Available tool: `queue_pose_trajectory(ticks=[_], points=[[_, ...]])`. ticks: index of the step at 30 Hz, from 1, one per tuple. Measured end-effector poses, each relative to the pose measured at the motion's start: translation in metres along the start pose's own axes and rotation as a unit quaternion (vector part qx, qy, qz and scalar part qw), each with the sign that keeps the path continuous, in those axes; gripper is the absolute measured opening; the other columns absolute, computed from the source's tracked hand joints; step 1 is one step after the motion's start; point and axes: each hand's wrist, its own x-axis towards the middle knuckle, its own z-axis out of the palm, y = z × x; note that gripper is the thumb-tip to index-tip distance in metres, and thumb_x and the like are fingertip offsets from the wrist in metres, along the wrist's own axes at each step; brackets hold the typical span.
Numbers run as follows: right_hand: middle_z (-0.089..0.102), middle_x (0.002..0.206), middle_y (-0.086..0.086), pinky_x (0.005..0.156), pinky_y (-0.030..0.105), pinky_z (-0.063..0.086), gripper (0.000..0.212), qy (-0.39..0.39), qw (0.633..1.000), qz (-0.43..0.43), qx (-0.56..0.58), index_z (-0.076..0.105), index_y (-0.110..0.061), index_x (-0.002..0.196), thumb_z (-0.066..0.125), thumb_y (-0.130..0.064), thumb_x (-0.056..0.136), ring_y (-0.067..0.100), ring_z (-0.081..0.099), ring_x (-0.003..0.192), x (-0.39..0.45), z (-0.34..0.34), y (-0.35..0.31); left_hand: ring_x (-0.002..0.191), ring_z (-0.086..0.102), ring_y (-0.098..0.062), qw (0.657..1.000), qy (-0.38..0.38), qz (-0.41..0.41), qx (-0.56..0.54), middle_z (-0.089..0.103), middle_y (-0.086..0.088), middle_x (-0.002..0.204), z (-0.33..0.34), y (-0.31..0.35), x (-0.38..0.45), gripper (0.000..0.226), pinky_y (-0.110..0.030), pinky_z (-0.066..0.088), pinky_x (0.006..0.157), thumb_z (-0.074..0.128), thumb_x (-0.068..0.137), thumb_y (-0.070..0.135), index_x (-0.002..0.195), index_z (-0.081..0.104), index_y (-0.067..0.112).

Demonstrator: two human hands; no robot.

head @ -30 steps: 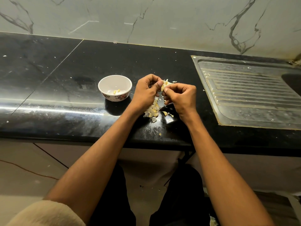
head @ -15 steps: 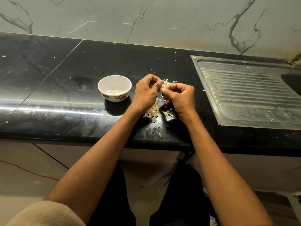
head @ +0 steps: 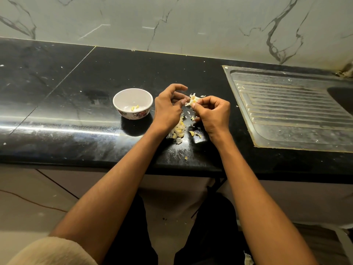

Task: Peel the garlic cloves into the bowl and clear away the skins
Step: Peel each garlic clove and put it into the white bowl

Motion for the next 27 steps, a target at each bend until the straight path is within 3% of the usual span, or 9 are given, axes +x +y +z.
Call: queue_pose_trajectory(ticks=[4, 8, 12, 14, 17, 21, 27], points=[[0.073, 0.072, 0.006, 0.062, 0.049, 0.064, 0.013, 0.013, 0.999, -0.021, -0.043, 0.073, -0.012, 0.074, 0.086, -0.013, 0.077, 0.027, 0.071, 0.066, 0.000, 0.000, 0.002, 0.100, 0.072, -0.011, 1.000, -0.023, 0.005, -0.007, 0.076, -0.001, 0.103, 0.001, -0.001, 0.000, 0.036, -0.027, 0.060, 0.085, 0.057, 0.091, -0.015, 0.107, 0.076, 0.012], [0.072, 0.070, -0.002, 0.063, 0.029, 0.061, 0.012, 0.020, 0.992, -0.070, -0.103, 0.074, -0.012, 0.075, 0.085, -0.012, 0.078, 0.009, 0.067, 0.062, -0.003, 0.000, 0.001, 0.095, 0.073, -0.007, 0.999, -0.025, 0.021, -0.013, 0.078, 0.001, 0.099, 0.001, 0.002, -0.001, 0.024, -0.024, 0.058, 0.085, 0.063, 0.093, -0.003, 0.102, 0.079, 0.012], [0.072, 0.071, -0.005, 0.063, 0.026, 0.060, 0.009, 0.011, 0.987, -0.101, -0.123, 0.075, -0.014, 0.076, 0.083, -0.011, 0.079, 0.007, 0.067, 0.062, -0.005, 0.000, 0.001, 0.086, 0.075, -0.023, 0.998, -0.047, 0.012, -0.031, 0.078, -0.006, 0.088, 0.002, 0.000, -0.002, 0.010, -0.033, 0.061, 0.080, 0.073, 0.089, 0.006, 0.096, 0.080, 0.007], [0.072, 0.071, -0.005, 0.062, 0.024, 0.058, 0.009, 0.004, 0.987, -0.106, -0.124, 0.075, -0.014, 0.076, 0.083, -0.010, 0.079, 0.007, 0.067, 0.063, -0.005, 0.001, 0.000, 0.081, 0.075, -0.019, 0.998, -0.048, 0.003, -0.029, 0.078, -0.006, 0.084, 0.001, -0.001, -0.001, 0.009, -0.030, 0.061, 0.076, 0.075, 0.087, 0.005, 0.095, 0.080, 0.007], [0.072, 0.071, -0.004, 0.062, 0.023, 0.058, 0.012, -0.002, 0.993, -0.086, -0.086, 0.076, -0.014, 0.077, 0.087, -0.011, 0.079, 0.007, 0.067, 0.063, -0.004, 0.000, -0.002, 0.074, 0.072, -0.010, 0.999, -0.036, -0.009, -0.034, 0.077, -0.006, 0.081, 0.000, -0.001, 0.000, 0.008, -0.022, 0.056, 0.070, 0.077, 0.087, 0.006, 0.094, 0.080, 0.004], [0.075, 0.077, 0.005, 0.067, 0.038, 0.063, 0.014, -0.017, 0.999, -0.026, -0.007, 0.076, -0.013, 0.078, 0.090, -0.009, 0.077, 0.018, 0.072, 0.071, -0.003, -0.001, -0.004, 0.069, 0.067, -0.007, 0.997, -0.014, -0.040, -0.070, 0.076, -0.008, 0.081, -0.001, 0.000, 0.001, 0.007, -0.020, 0.051, 0.065, 0.078, 0.087, 0.008, 0.092, 0.079, 0.003], [0.073, 0.076, 0.006, 0.054, 0.028, 0.055, 0.010, -0.012, 0.999, 0.007, 0.045, 0.076, -0.008, 0.080, 0.085, -0.003, 0.080, 0.015, 0.067, 0.064, -0.006, -0.002, -0.010, 0.063, 0.065, -0.007, 0.993, -0.010, -0.062, -0.102, 0.074, -0.008, 0.076, -0.004, 0.003, 0.001, 0.005, -0.019, 0.050, 0.061, 0.075, 0.090, 0.006, 0.091, 0.077, 0.001]])
